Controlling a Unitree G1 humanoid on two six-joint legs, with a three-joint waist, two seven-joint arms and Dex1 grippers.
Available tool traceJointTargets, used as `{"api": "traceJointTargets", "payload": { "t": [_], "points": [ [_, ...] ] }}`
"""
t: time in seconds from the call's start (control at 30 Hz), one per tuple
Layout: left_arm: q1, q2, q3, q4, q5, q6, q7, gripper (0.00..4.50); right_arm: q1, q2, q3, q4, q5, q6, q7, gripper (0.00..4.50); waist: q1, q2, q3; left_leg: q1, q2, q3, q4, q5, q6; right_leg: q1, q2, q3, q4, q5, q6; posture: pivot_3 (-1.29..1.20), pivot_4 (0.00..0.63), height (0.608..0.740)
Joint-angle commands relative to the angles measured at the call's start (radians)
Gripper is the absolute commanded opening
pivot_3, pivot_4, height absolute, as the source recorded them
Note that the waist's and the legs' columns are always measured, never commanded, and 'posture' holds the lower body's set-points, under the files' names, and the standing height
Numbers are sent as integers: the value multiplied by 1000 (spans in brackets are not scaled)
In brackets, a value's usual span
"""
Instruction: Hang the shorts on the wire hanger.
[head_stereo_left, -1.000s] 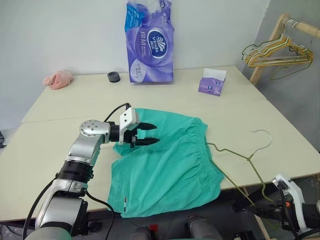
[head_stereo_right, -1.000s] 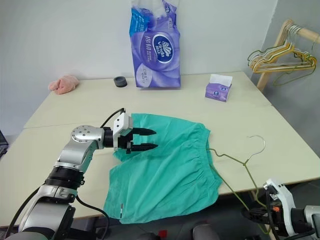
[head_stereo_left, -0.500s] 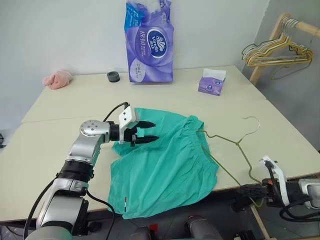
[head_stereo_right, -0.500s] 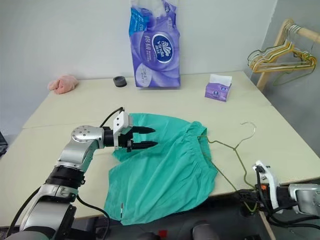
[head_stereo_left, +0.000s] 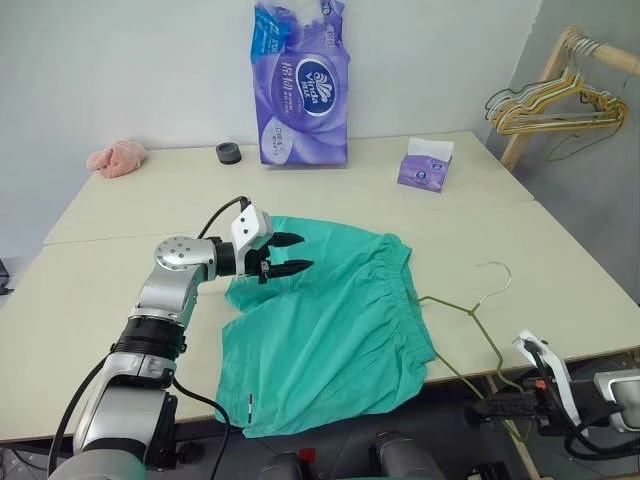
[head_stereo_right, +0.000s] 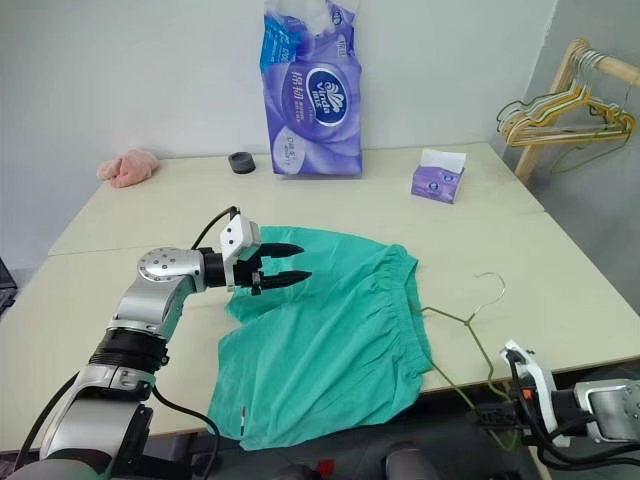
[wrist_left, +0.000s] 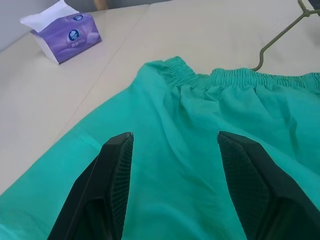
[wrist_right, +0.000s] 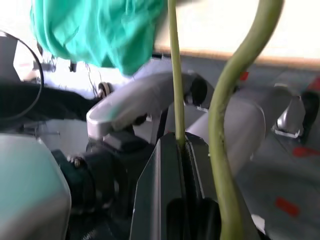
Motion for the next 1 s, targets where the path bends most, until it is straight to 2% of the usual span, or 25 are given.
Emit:
{"api": "traceJointTargets", "payload": {
  "t": [0.03, 0.23, 0.47, 0.73, 0.9, 0.93, 1.0],
  "points": [
    [-36, -6, 25, -4, -3, -18, 19, 2828, -98, 60, -25, 29, 16, 26, -48, 0, 0, 0, 0, 0, 0, 0, 0, 0, 0, 0, 0, 0, 0, 0, 0, -207, 66, 740],
    [-97, -31, 65, 22, -42, 46, 55, 2828, -212, 157, 5, 92, -27, 32, -138, 0, 2, 0, 0, -1, 0, -1, 0, 0, 0, -1, 0, -1, 0, 0, 0, -208, 62, 740],
    [-111, -33, 73, 34, -37, 50, 53, 2828, -260, 215, 16, 167, -58, 29, -186, 0, -2, 0, 0, -1, 0, -1, 0, 0, 0, -2, -1, 0, 1, 1, -1, -204, 55, 740],
    [-111, -41, 75, 35, -34, 42, 58, 2828, -339, 336, -39, 272, -44, 34, -325, 0, -11, 1, 0, -1, 0, -1, 0, 0, 0, -2, -1, 0, 2, 2, -2, -198, 46, 740],
    [-108, -39, 81, 29, -38, 44, 65, 2828, -391, 337, -73, 305, -83, 34, -364, 0, -10, 1, 0, -2, -1, -1, 0, 0, 0, -3, -1, -1, 2, 3, -3, -188, 40, 740],
    [-107, -37, 83, 27, -38, 45, 70, 2828, -386, 305, -67, 299, -57, 34, -343, 0, -9, 1, 0, -2, -1, -1, 0, 0, 0, -3, -1, -1, 2, 3, -3, -188, 40, 740],
    [-105, -30, 88, 27, -40, 44, 71, 2828, -308, 171, 12, 213, 26, 34, -242, 0, -2, 3, -1, -2, -1, -1, 0, 0, 0, -3, -1, -1, 2, 3, -3, -187, 38, 740]
  ]
}}
